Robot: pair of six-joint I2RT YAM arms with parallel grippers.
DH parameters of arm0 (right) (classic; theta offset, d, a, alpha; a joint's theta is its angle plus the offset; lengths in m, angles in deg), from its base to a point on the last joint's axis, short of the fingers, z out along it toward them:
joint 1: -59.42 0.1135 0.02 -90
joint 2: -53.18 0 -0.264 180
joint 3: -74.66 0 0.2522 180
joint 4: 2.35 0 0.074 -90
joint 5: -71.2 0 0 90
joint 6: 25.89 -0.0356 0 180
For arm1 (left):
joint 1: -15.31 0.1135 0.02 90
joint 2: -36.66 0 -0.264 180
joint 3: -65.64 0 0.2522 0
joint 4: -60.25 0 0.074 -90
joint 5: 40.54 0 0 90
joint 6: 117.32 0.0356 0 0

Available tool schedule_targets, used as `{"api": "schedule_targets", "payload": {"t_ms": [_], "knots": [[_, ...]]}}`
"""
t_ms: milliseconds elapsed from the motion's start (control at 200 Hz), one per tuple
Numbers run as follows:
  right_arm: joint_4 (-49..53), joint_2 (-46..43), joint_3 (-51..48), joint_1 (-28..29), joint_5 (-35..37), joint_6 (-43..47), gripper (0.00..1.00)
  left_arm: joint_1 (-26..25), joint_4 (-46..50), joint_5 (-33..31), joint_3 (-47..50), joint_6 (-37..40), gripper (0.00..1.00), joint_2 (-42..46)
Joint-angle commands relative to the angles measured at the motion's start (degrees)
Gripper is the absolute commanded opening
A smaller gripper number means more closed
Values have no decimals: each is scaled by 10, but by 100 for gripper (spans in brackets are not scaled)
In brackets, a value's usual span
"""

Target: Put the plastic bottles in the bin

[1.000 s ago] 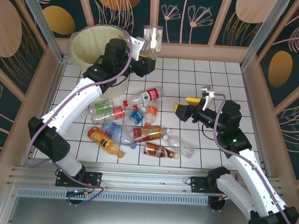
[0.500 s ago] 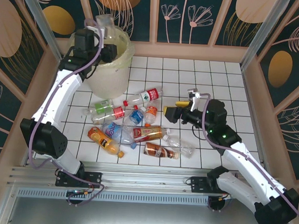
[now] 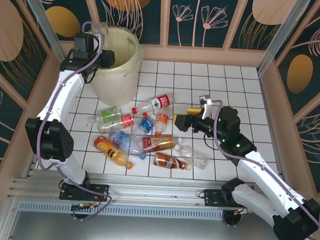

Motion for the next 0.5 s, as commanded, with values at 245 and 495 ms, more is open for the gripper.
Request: {"api": "schedule_targets", "payload": {"t_ms": [245,495], "knots": [[-2,11,-5,6,25,-2,99,2,17,8,-38,2,52,-27],[7,11,0,6,32,-1,99,2,19,21,-48,-5,61,-28]]}}
